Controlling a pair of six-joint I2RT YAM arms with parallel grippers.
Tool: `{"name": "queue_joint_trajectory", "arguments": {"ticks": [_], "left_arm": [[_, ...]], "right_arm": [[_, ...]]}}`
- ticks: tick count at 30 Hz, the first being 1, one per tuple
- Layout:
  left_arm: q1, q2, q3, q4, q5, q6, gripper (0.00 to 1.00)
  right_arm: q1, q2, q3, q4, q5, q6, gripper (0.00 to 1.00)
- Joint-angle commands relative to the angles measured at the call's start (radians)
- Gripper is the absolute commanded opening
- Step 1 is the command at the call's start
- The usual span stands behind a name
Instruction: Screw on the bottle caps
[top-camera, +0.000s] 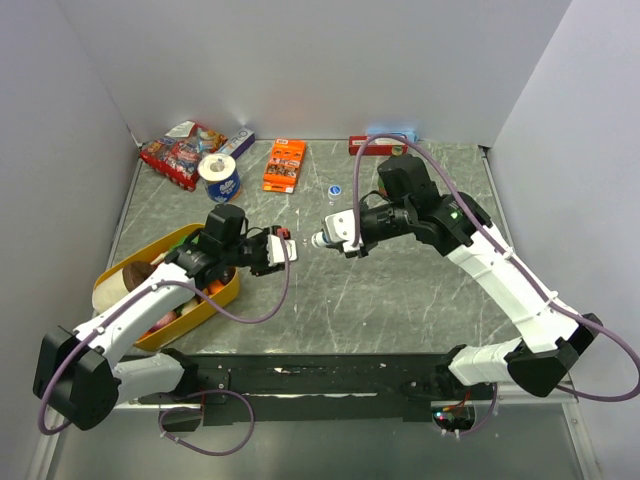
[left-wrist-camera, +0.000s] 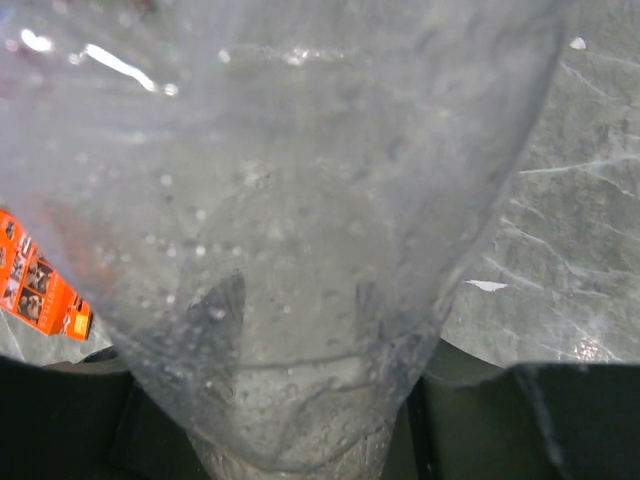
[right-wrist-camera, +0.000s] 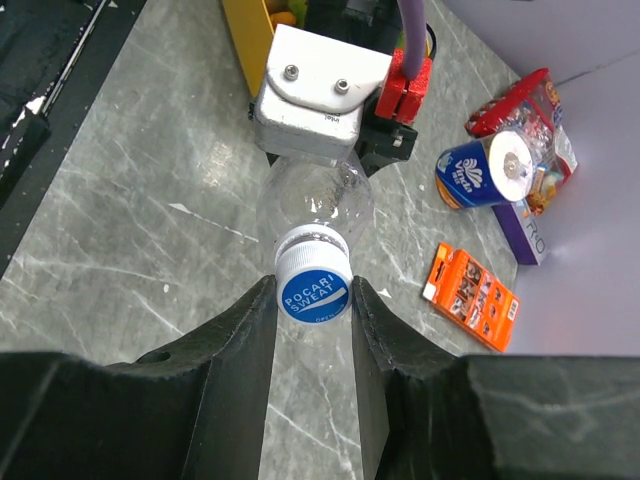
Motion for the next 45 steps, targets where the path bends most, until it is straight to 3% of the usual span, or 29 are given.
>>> {"name": "queue_joint_trajectory", "arguments": {"ticks": [1, 15, 23, 28, 34, 41, 45], "left_arm": [[-0.008, -0.049, -0.002, 0.172, 0.017, -0.079, 0.01], [-0.008, -0.027, -0.011, 0.321, -0.144, -0.158, 0.01], [-0.039, 0.000, 0.009, 0.457, -0.392, -0.299, 0.01], [-0.080, 0.008, -0.008, 0.554, -0.611, -0.306, 0.01], [-0.129, 0.013, -0.026, 0.617, -0.796, -0.312, 0.01], [-0.140, 0.019, -0.043, 0.616, -0.900, -0.310, 0.01], [-0.141, 0.007, -0.066, 0.581, -0.906, -0.312, 0.01]], "right_arm": [[0.005, 0.009, -0.010, 0.031, 0.007, 0.059, 0.16], [0.002, 0.136, 0.129, -0.036, 0.035, 0.246, 0.13], [-0.001, 0.227, 0.261, 0.021, 0.105, 0.600, 0.10], [-0.005, 0.297, 0.368, 0.028, 0.142, 0.882, 0.09], [-0.004, 0.322, 0.415, 0.053, 0.166, 1.080, 0.09], [-0.005, 0.346, 0.447, 0.036, 0.192, 1.142, 0.09], [-0.010, 0.348, 0.468, 0.034, 0.234, 1.152, 0.16]]}}
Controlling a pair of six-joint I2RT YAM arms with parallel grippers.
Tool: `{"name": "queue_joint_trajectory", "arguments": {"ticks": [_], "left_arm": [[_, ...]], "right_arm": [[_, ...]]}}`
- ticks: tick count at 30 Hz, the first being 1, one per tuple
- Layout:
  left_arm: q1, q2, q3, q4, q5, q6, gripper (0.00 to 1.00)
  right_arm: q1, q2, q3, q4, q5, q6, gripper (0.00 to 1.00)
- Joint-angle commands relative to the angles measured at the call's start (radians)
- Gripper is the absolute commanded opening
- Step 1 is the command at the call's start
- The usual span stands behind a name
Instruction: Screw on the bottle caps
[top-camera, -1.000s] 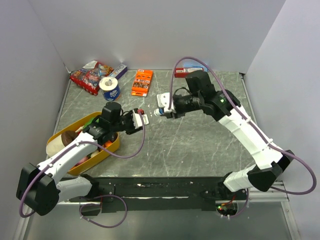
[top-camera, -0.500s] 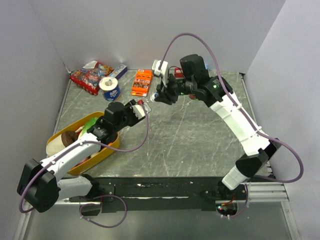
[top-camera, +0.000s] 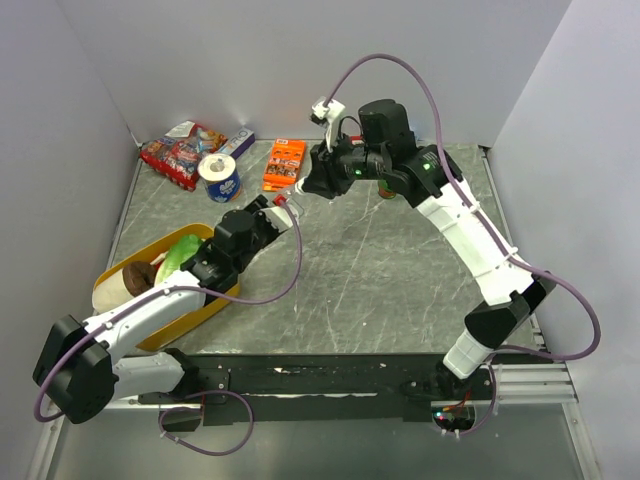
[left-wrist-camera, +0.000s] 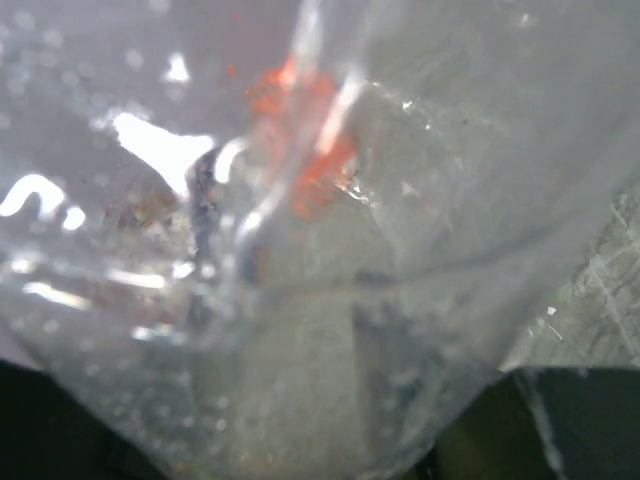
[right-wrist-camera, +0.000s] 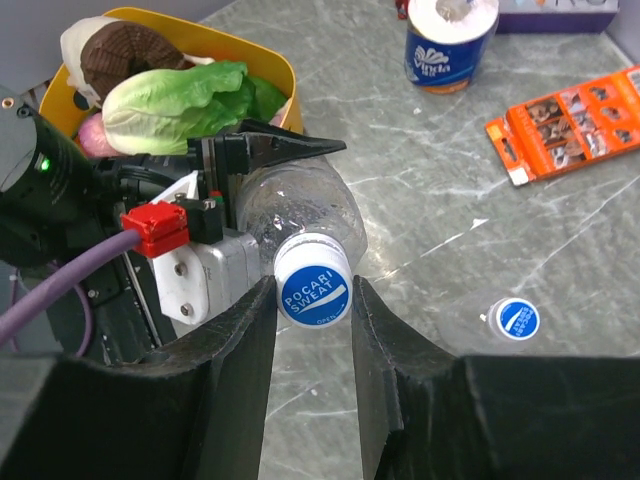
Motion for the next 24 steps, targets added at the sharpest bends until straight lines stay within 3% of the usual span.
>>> {"name": "queue_joint_trajectory", "arguments": {"ticks": [1, 3, 9, 14, 16, 24], "left_arm": [[-0.008, -0.019, -0.012, 0.104, -0.067, -0.031, 0.01], [-0.007, -0.030, -0.029, 0.087, -0.058, -0.037, 0.01], [-0.008, -0.039, -0.060, 0.068, -0.043, -0.054, 0.01], [-0.007, -0.022, -0.046, 0.028, 0.066, -0.118, 0.01], [-0.008, -0.020, -0.047, 0.022, 0.124, -0.140, 0.01], [-0.008, -0.002, -0.064, -0.011, 0.299, -0.215, 0.01]], "right_arm": [[0.028, 0.024, 0.039, -0.065, -0.039, 0.081, 0.18], [0.028, 0.017, 0.036, -0.062, -0.033, 0.046, 0.22], [0.028, 0.009, 0.039, -0.064, 0.024, -0.022, 0.23], [0.031, 0.023, 0.062, -0.093, 0.030, -0.050, 0.43], [0.031, 0.026, 0.077, -0.105, 0.039, -0.057, 0.44], [0.029, 0.069, 0.227, -0.177, 0.033, -0.099, 0.70]]}}
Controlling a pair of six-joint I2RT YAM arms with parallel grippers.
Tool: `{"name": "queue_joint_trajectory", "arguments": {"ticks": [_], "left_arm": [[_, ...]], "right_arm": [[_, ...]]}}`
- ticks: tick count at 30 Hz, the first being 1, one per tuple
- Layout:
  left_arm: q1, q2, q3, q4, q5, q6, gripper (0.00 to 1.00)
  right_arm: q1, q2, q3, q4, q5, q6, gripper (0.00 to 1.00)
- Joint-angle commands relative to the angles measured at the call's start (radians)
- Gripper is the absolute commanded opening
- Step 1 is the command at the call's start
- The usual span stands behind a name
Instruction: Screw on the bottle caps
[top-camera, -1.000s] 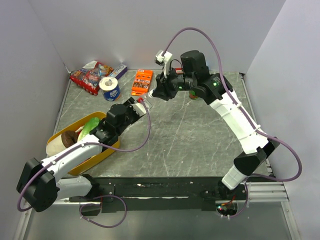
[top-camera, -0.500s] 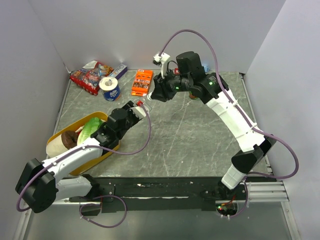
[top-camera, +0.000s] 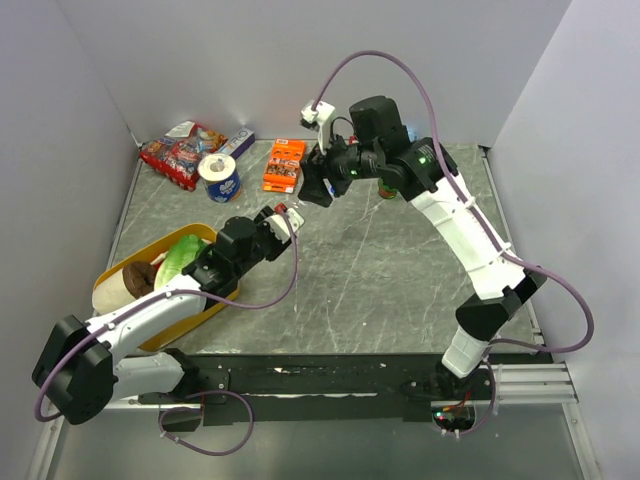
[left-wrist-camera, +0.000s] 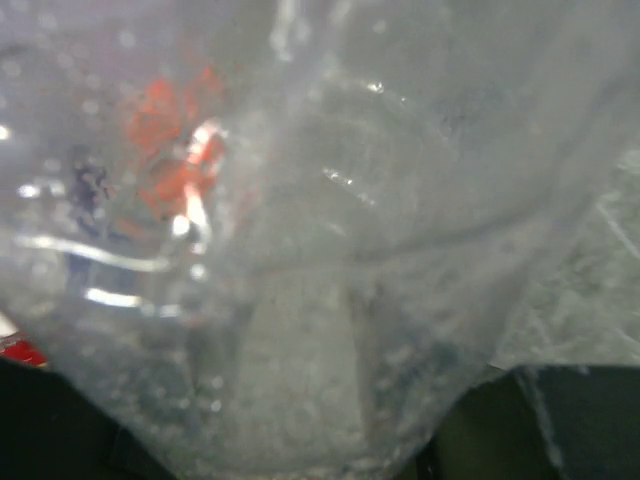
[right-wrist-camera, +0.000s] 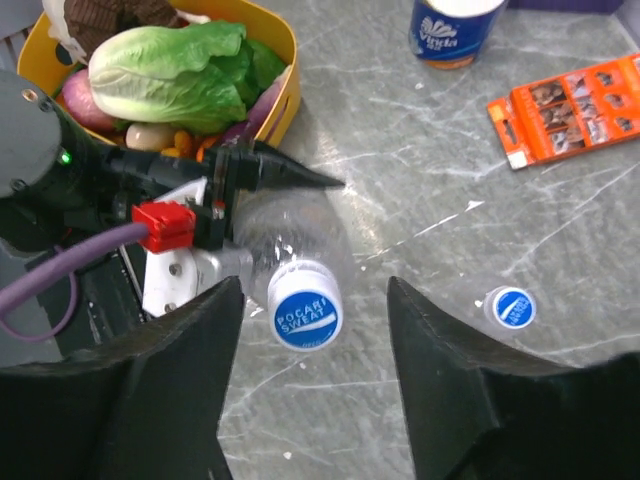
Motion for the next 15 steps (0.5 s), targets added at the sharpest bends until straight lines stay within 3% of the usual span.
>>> {"name": "queue_joint_trajectory", "arguments": {"ticks": [1, 5, 8, 9, 10, 11, 15], "left_arm": [[0.000, 0.009, -0.006, -0.018, 0.160, -0.085, 0.01], [0.003, 0.015, -0.027, -0.028, 0.275, -0.152, 0.01], [0.010, -0.008, -0.052, -0.040, 0.418, -0.111, 0.01], [0.013, -0.017, -0.063, -0.040, 0.454, -0.064, 0.01], [0.022, -0.035, -0.072, -0.040, 0.488, -0.033, 0.01], [0.028, -0.043, -0.083, -0.044, 0.519, 0.004, 0.01], [0.080, -0.032, -0.031, -0.222, 0.699, 0.282, 0.01]], "right_arm": [[0.005, 0.012, 0.163, -0.072, 0.012, -0.036, 0.73], [0.004, -0.032, 0.179, -0.149, 0.081, -0.131, 0.82], [-0.034, -0.141, 0.037, -0.123, 0.038, -0.235, 0.80], [-0.083, -0.175, -0.011, -0.118, -0.128, -0.295, 0.78], [-0.097, -0.209, -0.105, -0.118, -0.192, -0.372, 0.76], [-0.101, -0.277, -0.155, -0.112, -0.229, -0.532, 0.76], [-0.091, -0.396, -0.329, -0.103, -0.309, -0.852, 0.77]]}}
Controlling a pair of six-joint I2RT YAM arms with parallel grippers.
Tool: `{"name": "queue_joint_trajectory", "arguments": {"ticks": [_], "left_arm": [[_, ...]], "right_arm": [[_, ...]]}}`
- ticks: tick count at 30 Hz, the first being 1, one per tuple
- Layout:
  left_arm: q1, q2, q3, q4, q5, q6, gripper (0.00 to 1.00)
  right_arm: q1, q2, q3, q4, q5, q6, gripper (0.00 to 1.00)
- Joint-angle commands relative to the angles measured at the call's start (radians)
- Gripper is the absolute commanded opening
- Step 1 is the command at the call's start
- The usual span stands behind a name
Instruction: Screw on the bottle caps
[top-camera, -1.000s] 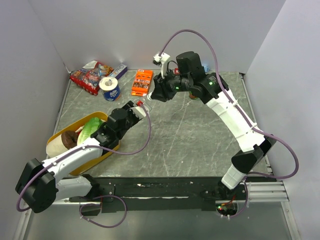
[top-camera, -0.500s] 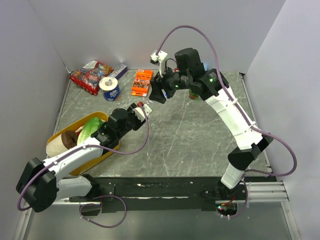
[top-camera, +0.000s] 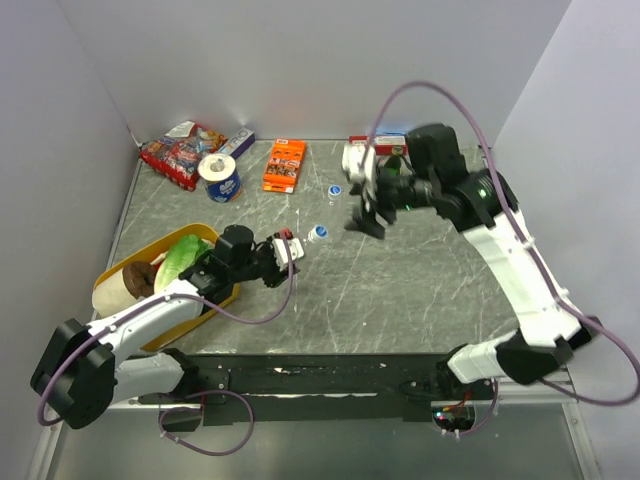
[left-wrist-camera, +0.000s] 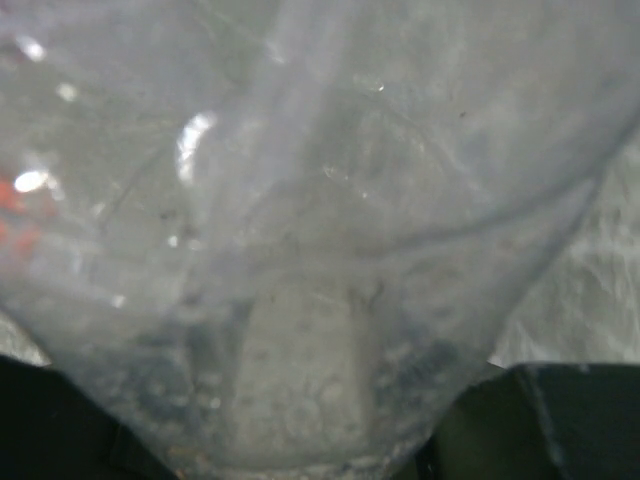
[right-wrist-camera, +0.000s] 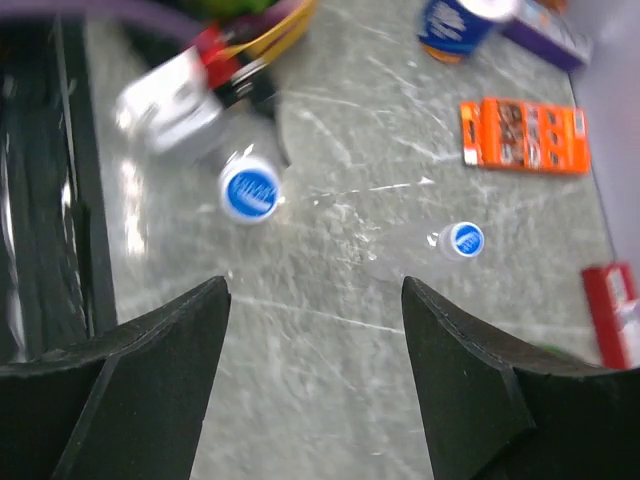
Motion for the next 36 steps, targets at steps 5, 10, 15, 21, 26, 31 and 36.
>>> {"name": "queue_joint_trajectory", "arguments": {"ticks": [5, 10, 15, 21, 26, 31, 36], "left_arm": [[0.070, 0.046, 0.166, -0.335, 0.315, 0.474, 0.01], [0.072, 0.092, 0.225, -0.390, 0.330, 0.519, 0.01], [0.070, 0.100, 0.256, -0.370, 0.345, 0.460, 0.01], [0.070, 0.095, 0.269, -0.376, 0.355, 0.425, 0.01], [0.070, 0.100, 0.285, -0.376, 0.342, 0.413, 0.01], [0.067, 0.097, 0.293, -0.382, 0.338, 0.417, 0.01], [0.067, 0.101, 0.299, -0.384, 0.332, 0.419, 0.01]], "right_arm": [[0.047, -0.114, -0.090, -0.133, -0.209, -0.686, 0.76], [0.094, -0.120, -0.138, -0.169, -0.209, -0.826, 0.71], [0.136, -0.120, -0.176, -0.145, -0.215, -0.819, 0.67], [0.159, -0.112, -0.201, -0.104, -0.192, -0.803, 0.63], [0.170, -0.092, -0.212, -0.076, -0.172, -0.777, 0.59], [0.174, -0.080, -0.215, -0.054, -0.159, -0.763, 0.59], [0.173, -0.065, -0.206, -0.047, -0.154, -0.756, 0.57]]}}
